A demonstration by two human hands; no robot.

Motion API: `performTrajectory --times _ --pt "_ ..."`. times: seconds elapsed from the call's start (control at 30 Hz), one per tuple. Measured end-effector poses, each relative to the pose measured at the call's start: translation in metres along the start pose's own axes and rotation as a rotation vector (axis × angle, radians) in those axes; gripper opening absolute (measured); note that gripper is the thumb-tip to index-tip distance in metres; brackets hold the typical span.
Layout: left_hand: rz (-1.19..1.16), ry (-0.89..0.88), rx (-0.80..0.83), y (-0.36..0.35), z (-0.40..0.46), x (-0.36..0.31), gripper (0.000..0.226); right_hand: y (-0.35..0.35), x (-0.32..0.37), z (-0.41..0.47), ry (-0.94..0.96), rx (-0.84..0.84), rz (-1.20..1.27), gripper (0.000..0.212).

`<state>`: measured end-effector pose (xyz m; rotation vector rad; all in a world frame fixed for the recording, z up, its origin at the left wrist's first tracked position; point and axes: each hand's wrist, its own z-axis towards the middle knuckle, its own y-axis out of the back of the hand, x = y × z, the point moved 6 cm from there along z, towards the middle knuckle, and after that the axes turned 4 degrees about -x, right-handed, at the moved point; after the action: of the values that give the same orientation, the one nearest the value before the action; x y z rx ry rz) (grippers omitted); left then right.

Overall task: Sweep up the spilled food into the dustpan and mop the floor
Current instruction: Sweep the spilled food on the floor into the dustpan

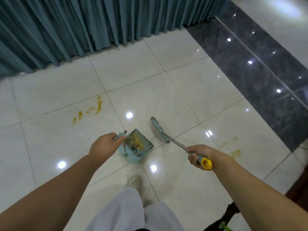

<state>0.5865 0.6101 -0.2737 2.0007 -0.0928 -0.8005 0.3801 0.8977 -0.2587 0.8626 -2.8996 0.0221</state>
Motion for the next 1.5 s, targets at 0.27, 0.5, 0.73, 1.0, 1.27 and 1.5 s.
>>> performTrajectory --times 0.27,0.5,0.73,1.0,1.27,1.5 --pt "0.011 0.057 -0.061 -0.004 -0.024 0.02 0.051 -0.018 -0.018 0.029 -0.011 -0.013 -0.137 0.012" --pt "0.028 0.03 -0.04 -0.016 -0.037 0.009 0.054 -0.007 -0.064 0.024 -0.069 0.104 -0.27 0.003" --pt "0.074 0.045 -0.075 -0.013 -0.058 0.021 0.057 0.019 -0.061 0.007 -0.015 0.113 -0.273 0.008" --pt "0.077 0.114 -0.124 0.001 -0.084 0.05 0.053 -0.004 -0.056 0.03 0.079 0.011 -0.213 0.011" --pt "0.038 0.144 -0.104 -0.006 -0.091 0.065 0.047 -0.036 -0.093 0.039 0.054 0.004 -0.471 0.023" --pt "0.022 0.136 -0.085 -0.008 -0.093 0.061 0.049 -0.027 -0.082 -0.001 0.034 0.072 -0.537 0.008"
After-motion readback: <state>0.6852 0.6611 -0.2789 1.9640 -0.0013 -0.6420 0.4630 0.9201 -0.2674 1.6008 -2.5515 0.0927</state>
